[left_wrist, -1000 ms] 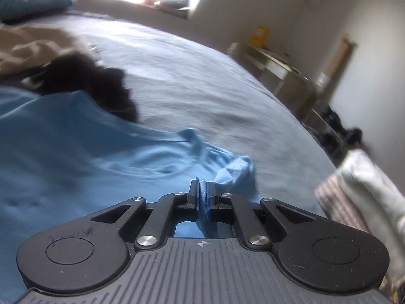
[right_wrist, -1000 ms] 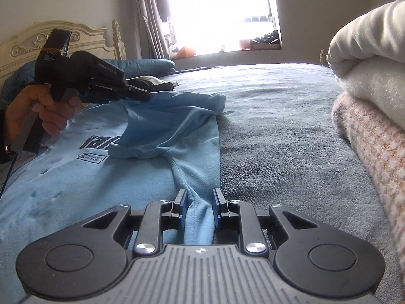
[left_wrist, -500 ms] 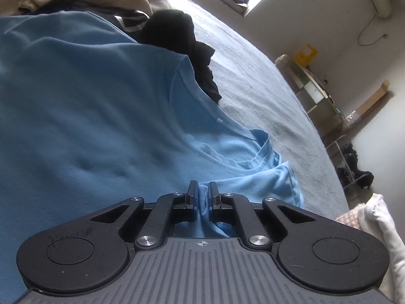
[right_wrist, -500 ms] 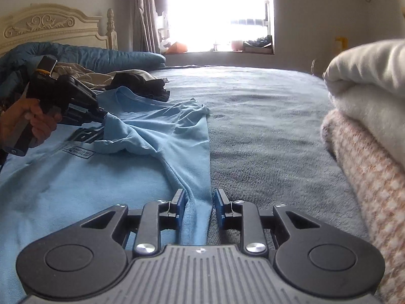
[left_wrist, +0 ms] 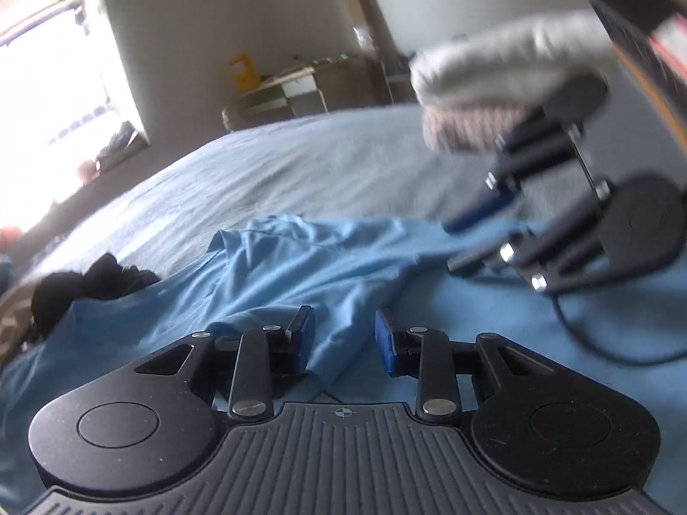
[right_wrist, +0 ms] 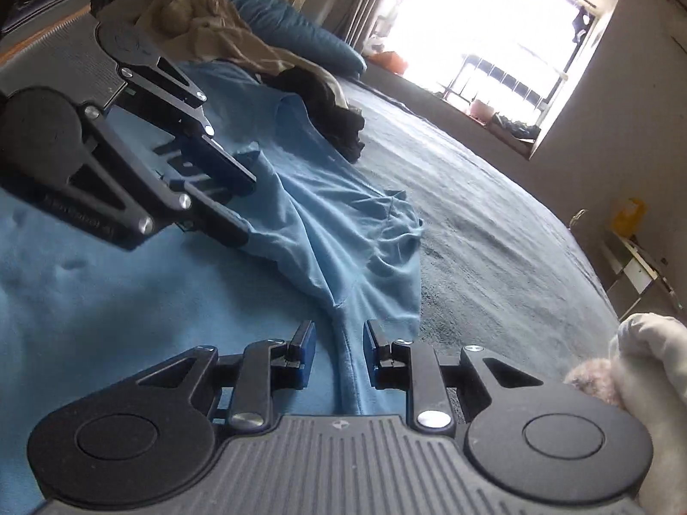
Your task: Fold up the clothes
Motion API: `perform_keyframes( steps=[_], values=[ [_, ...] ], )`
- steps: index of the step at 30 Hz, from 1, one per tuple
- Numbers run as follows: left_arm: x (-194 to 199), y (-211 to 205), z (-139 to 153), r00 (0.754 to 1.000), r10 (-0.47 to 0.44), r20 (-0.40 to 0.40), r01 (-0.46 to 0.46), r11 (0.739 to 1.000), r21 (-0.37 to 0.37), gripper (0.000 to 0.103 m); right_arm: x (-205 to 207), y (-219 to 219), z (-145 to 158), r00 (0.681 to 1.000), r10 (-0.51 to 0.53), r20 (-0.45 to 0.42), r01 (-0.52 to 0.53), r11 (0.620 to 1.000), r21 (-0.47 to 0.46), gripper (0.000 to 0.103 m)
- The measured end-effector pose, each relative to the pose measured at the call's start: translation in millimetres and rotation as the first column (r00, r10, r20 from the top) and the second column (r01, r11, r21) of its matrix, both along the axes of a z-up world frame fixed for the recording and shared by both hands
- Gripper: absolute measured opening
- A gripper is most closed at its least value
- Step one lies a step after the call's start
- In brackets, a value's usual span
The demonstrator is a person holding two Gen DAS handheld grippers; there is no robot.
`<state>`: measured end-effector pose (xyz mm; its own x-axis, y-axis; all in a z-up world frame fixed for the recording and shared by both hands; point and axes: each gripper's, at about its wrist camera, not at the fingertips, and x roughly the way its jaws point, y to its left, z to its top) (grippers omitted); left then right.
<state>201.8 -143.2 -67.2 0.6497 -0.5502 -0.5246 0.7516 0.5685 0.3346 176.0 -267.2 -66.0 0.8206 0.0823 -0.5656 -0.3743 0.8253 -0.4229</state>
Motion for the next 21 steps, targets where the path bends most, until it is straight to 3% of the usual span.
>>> perform_keyframes(
  steps=[4,6,7,9,14,17,19,21],
  values=[
    [8,-10,-14,1.0,-0.002,0.003,0.002,0.997,0.073,0.029,13,-2,-11,1.0,-0.03,-0.004,0.03,0.999,-0.023,0.021],
    [11,-10,-11,1.0,0.015,-0.006,-0.015,0.997,0.077,0.015,15,-7,-11,0.997,-0.071,0.016,0.071,0.997,-0.014,0.007],
    [12,-10,-10,1.0,0.024,-0.011,-0.023,0.997,0.079,0.007,12,-11,-8,0.995,-0.094,0.032,0.094,0.996,0.01,0.005],
    [12,-9,-5,0.999,0.038,-0.027,-0.037,0.997,0.065,0.004,6,-21,-3,0.988,-0.143,0.062,0.139,0.988,0.06,0.003],
    [8,-8,8,0.979,-0.042,-0.198,0.036,0.999,-0.035,0.003,1,-35,-6,0.979,-0.193,0.069,0.188,0.979,0.082,0.003],
    [4,-13,1,0.97,-0.046,-0.24,0.049,0.999,0.005,0.003,-2,-40,-10,0.982,-0.181,0.06,0.176,0.981,0.081,0.004],
    [5,-9,0,0.965,-0.043,-0.257,0.04,0.999,-0.016,0.003,-7,-34,-11,0.989,-0.128,0.076,0.125,0.991,0.049,0.008],
    [10,-4,2,0.957,-0.041,-0.288,0.028,0.998,-0.049,0.003,-10,-25,-14,0.991,-0.088,0.099,0.089,0.996,-0.01,0.022]
  ],
)
